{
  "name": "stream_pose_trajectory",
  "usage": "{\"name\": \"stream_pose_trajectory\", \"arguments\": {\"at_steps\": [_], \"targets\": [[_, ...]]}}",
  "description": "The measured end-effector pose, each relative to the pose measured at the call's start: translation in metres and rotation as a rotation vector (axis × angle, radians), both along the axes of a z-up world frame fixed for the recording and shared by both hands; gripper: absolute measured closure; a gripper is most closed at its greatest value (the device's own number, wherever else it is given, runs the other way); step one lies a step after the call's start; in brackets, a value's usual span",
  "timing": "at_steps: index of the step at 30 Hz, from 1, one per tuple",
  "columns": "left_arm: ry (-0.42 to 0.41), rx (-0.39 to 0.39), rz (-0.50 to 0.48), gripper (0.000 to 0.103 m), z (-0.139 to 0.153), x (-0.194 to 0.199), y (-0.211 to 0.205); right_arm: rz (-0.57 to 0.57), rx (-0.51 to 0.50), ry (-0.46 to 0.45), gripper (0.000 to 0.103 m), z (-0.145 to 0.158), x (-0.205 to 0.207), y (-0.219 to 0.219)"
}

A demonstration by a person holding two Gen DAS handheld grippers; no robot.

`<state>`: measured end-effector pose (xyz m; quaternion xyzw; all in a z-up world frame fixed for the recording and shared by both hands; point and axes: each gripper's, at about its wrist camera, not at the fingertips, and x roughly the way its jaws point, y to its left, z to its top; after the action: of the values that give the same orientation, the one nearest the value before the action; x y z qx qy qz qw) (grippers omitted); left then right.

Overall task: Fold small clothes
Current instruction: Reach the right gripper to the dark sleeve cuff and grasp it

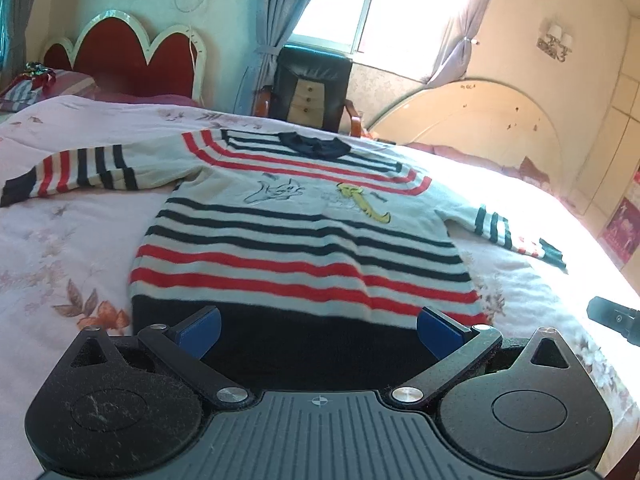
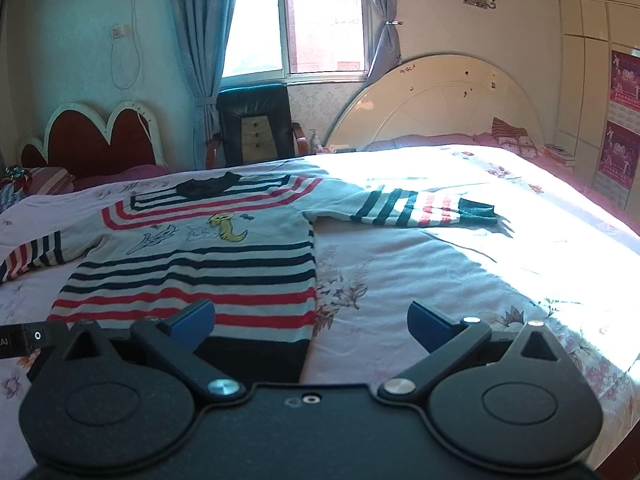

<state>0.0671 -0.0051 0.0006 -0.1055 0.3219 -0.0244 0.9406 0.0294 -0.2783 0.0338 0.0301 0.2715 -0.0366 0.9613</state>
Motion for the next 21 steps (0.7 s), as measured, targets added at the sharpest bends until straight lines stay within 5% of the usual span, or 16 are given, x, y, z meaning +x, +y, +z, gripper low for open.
{"name": "stream_pose_trajectory", "arguments": {"at_steps": [8,15,21], "targets": [[-0.046,-0.035,-0.038,0.0,0.004,0.094,-0.024,-0.107,0.067,-0.061,0.022,0.004,0.076,-0.089],[-0.009,-0.057,0.015,0.0,-0.019,0.179,-0.049,-0.239,0.253,-0.036,0.057,-0.035,0.168,-0.199],[-0.028,0.044,0.083,0.0,-0.029,0.233,-0.083,-0.367,0.397,-0.009,0.057,-0.086,0.224,-0.27]]}}
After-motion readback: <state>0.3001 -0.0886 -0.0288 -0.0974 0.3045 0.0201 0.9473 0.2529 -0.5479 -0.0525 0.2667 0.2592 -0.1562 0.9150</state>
